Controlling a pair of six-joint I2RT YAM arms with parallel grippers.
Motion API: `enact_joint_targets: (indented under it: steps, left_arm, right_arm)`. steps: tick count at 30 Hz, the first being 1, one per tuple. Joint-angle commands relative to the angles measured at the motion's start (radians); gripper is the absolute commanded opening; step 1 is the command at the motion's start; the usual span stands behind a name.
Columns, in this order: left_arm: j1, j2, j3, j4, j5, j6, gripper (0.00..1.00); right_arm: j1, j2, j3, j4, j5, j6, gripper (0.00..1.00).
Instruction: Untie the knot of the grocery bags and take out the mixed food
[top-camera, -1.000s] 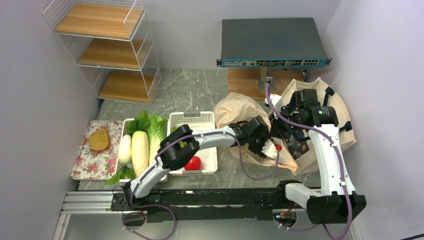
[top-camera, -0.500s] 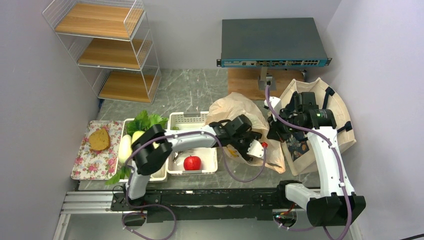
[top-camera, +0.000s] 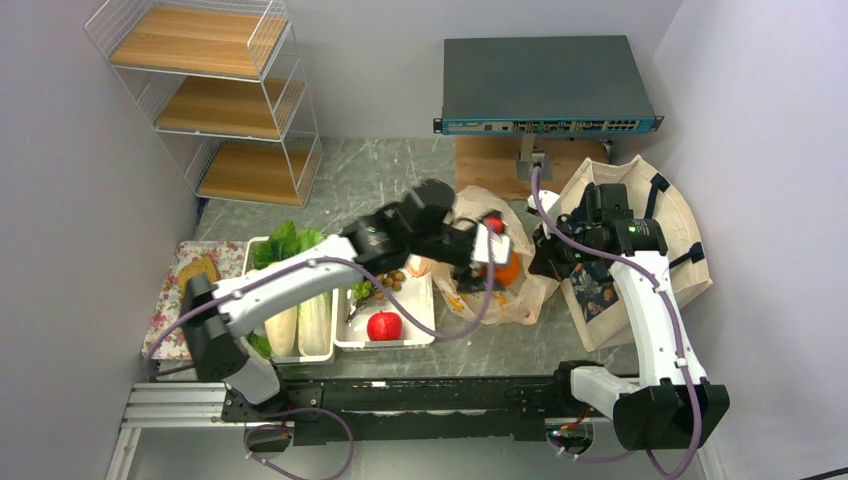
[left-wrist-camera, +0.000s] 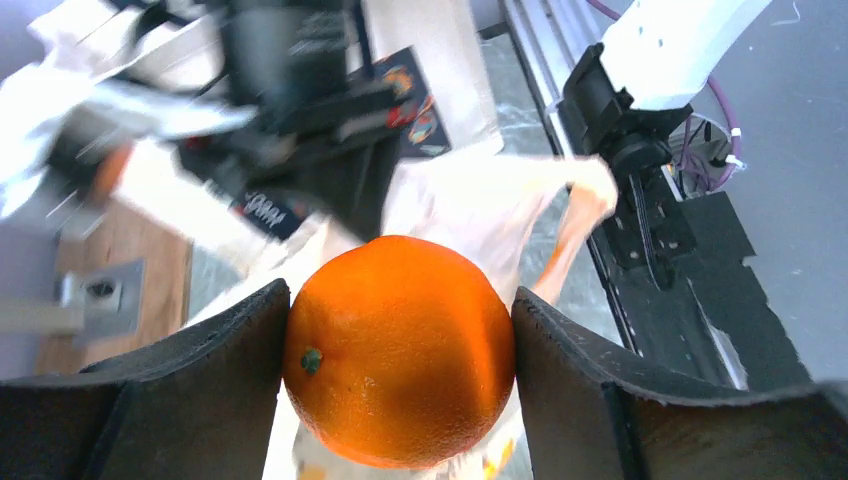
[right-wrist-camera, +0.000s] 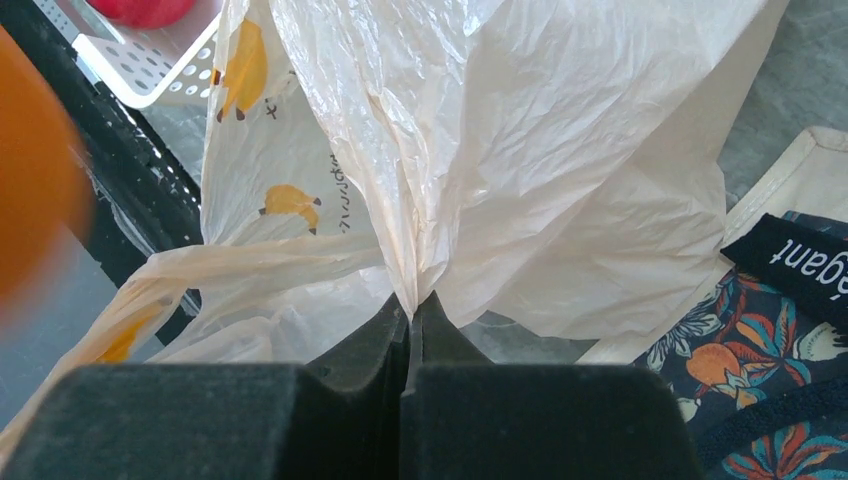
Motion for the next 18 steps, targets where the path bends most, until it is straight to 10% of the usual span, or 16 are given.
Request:
enact_joint_targets:
  steps: [1, 8, 18]
  left_arm:
    - [0.176, -0.206, -0.058, -0.185, 0.056, -0.101, 0.13]
    - [0.408, -0.358, -0.338, -0.424, -0.117, 0.134, 0.22]
    - [0.472, -0.299, -0.536, -0.313, -0.192, 0.201, 0.34]
  right_arm:
    - [-0.003, 0.002, 0.007, 0.035, -0.033, -0.005, 0.00]
    - [-0.003, 0.017, 0.013, 0.032, -0.044, -0.003, 0.00]
    - [-0.027, 0.055, 0.057, 0.039, -0.031, 0.028, 0.00]
